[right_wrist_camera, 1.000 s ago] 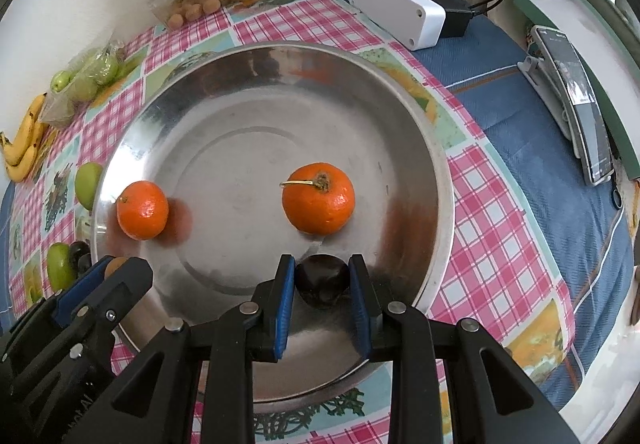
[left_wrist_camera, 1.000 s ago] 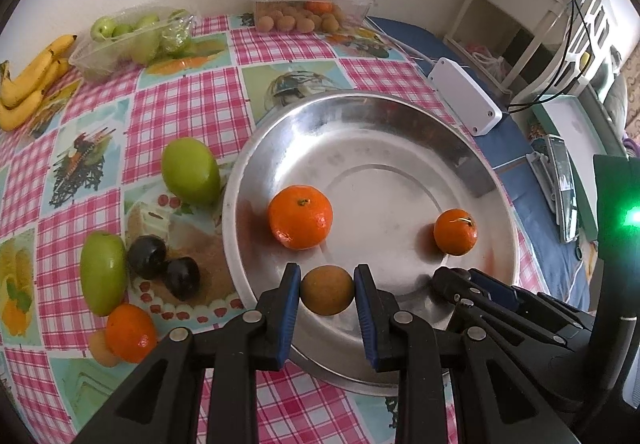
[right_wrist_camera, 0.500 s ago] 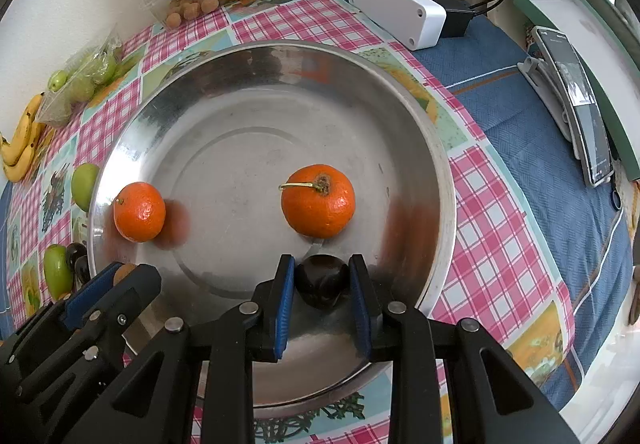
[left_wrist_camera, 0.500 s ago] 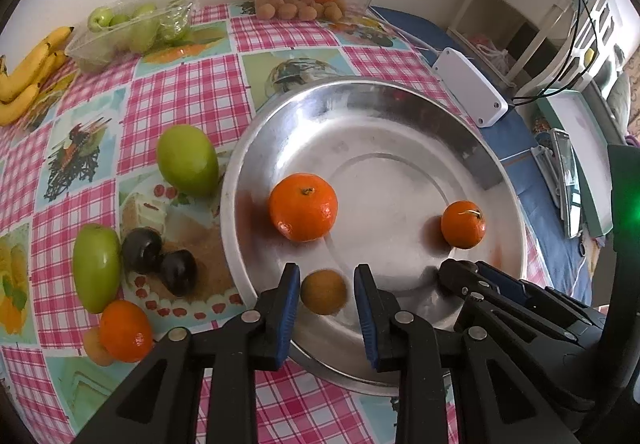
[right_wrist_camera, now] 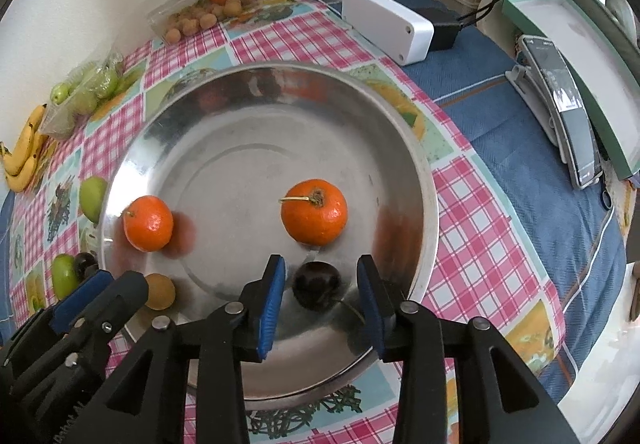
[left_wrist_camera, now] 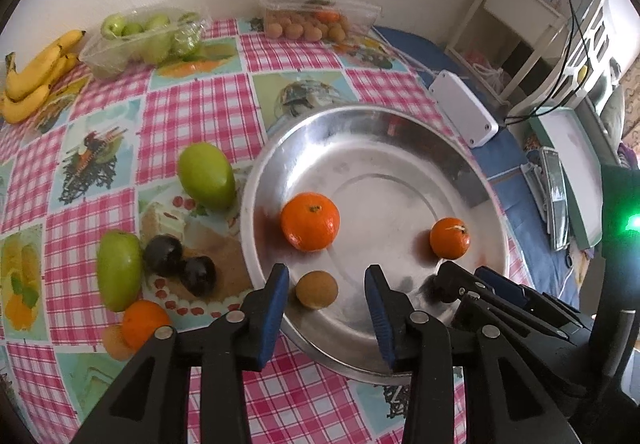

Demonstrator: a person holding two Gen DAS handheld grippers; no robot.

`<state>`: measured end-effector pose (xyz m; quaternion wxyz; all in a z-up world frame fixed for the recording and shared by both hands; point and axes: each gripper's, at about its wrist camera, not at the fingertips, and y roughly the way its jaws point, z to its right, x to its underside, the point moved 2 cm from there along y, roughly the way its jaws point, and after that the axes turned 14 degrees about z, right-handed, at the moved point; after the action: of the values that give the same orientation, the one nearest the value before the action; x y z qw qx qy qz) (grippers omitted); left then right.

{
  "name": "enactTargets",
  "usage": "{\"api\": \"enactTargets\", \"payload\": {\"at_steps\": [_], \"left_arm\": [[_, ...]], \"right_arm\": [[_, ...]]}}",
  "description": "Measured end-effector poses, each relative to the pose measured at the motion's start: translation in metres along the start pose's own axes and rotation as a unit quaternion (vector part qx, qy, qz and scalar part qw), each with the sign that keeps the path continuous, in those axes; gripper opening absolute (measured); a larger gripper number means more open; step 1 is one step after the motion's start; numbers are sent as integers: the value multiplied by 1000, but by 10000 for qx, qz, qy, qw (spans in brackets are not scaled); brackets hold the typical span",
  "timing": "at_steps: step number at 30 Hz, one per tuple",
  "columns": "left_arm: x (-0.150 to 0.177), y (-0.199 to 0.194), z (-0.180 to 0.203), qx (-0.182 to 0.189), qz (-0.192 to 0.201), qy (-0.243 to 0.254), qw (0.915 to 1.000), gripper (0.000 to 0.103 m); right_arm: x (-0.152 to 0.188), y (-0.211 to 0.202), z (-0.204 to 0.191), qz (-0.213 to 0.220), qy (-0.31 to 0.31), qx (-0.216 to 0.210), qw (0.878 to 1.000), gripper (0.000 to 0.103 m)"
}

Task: Organize fruits
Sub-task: 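Open the left gripper to drop the kiwi while the right gripper releases the plum into the bowl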

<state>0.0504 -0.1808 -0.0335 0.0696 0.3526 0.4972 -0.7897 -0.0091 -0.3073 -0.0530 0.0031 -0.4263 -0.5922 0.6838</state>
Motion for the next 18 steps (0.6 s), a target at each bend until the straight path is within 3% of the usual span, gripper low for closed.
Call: {"api": "enactTargets", "payload": {"at_steps": [10, 18], "left_arm": [[-2, -15, -29, -549, -9, -353, 9979, 43], [0, -16, -40, -741, -108, -507, 9959, 43]], "right_arm": [[0, -18, -4, 128, -90, 6, 9999, 38], [2, -16, -9, 83, -154, 33, 9998, 38]]}}
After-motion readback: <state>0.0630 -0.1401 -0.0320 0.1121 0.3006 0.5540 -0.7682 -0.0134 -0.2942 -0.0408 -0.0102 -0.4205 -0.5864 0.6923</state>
